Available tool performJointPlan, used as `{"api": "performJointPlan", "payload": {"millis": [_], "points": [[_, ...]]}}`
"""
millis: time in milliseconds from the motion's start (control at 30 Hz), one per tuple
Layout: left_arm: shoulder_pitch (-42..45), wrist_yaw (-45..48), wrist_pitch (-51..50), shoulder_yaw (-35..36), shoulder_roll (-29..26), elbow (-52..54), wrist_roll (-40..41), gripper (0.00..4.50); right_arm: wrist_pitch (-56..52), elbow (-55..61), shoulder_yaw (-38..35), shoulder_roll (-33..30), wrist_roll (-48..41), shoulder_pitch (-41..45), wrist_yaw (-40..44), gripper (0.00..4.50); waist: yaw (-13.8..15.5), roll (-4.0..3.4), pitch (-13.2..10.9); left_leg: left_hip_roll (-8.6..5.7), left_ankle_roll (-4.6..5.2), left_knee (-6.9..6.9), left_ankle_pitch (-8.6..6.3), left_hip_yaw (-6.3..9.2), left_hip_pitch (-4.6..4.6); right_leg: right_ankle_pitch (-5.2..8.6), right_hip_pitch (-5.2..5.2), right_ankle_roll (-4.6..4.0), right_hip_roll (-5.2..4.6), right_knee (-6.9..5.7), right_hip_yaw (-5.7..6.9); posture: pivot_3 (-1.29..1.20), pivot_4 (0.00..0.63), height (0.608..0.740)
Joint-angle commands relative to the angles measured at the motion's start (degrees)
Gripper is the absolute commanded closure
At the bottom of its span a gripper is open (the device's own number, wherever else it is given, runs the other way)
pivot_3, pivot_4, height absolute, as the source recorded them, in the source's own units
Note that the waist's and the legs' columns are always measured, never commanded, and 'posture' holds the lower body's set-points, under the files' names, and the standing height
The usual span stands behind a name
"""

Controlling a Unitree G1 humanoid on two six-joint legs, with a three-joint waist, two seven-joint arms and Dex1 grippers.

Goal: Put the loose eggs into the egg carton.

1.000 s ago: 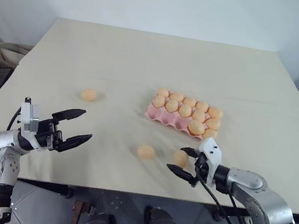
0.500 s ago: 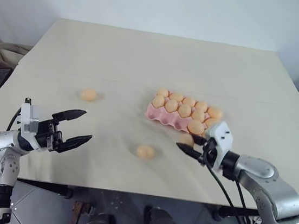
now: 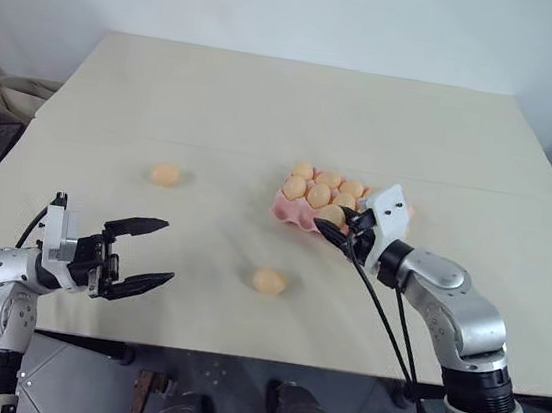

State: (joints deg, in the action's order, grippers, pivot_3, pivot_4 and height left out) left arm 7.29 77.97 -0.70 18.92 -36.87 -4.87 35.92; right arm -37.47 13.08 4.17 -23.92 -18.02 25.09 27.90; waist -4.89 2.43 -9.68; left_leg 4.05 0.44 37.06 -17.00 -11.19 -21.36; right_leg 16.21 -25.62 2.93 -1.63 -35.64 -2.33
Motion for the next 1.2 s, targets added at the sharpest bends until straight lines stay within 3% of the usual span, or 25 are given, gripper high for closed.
{"api": "performJointPlan", "payload": {"millis": [33, 367, 633, 900, 1200], "points": [[-0.62, -0.23, 0.66, 0.48, -0.47, 2.46, 0.51, 0.0, 2.51, -1.2, -0.76, 0.45, 1.61, 1.9, -0.81, 2.7, -0.06, 0.0, 0.0, 0.0, 0.0, 0.0, 0.0, 0.0, 0.0, 0.0, 0.0, 0.0, 0.0, 0.0, 0.0, 0.0, 0.15, 0.74], [-0.77, -1.05, 0.65, 0.59, -0.26, 2.81, 0.77, 0.0, 4.78, -5.02, -0.75, 1.0, 2.97, 3.73, 0.46, 2.7, -0.17, -0.01, 0.0, 0.09, -0.08, -0.03, 0.01, 0.01, 0.02, -0.01, -0.01, 0.02, 0.07, -0.03, 0.06, 0.0, 0.15, 0.74], [-0.7, -1.4, 0.45, 0.39, -0.14, 2.86, 0.77, 0.0, 3.46, -2.84, -0.35, 0.76, 2.19, 2.91, 2.25, 0.11, -0.17, -0.01, 0.0, 0.09, -0.08, -0.02, 0.01, 0.02, 0.02, -0.02, -0.01, 0.03, 0.06, -0.04, 0.07, 0.0, 0.15, 0.74], [-0.47, -1.58, 0.3, 0.25, -0.18, 2.74, 0.85, 0.0, 2.2, 1.91, -2.06, -1.78, 0.26, 0.83, 5.36, 0.05, -0.03, -0.01, -0.01, 0.1, -0.1, -0.04, 0.0, 0.03, 0.02, -0.02, -0.01, 0.03, 0.05, -0.03, 0.11, 0.0, 0.15, 0.74], [-0.31, -2.54, 0.31, 1.81, -0.94, 1.05, 0.65, 0.0, 8.95, 10.73, -12.74, -13.28, -9.28, -10.12, 20.9, 0.05, 0.29, -0.04, -0.02, 0.09, -0.06, -0.01, -0.05, 0.14, -0.01, -0.01, 0.04, 0.02, 0.05, 0.04, 0.22, 0.0, 0.15, 0.74]]}}
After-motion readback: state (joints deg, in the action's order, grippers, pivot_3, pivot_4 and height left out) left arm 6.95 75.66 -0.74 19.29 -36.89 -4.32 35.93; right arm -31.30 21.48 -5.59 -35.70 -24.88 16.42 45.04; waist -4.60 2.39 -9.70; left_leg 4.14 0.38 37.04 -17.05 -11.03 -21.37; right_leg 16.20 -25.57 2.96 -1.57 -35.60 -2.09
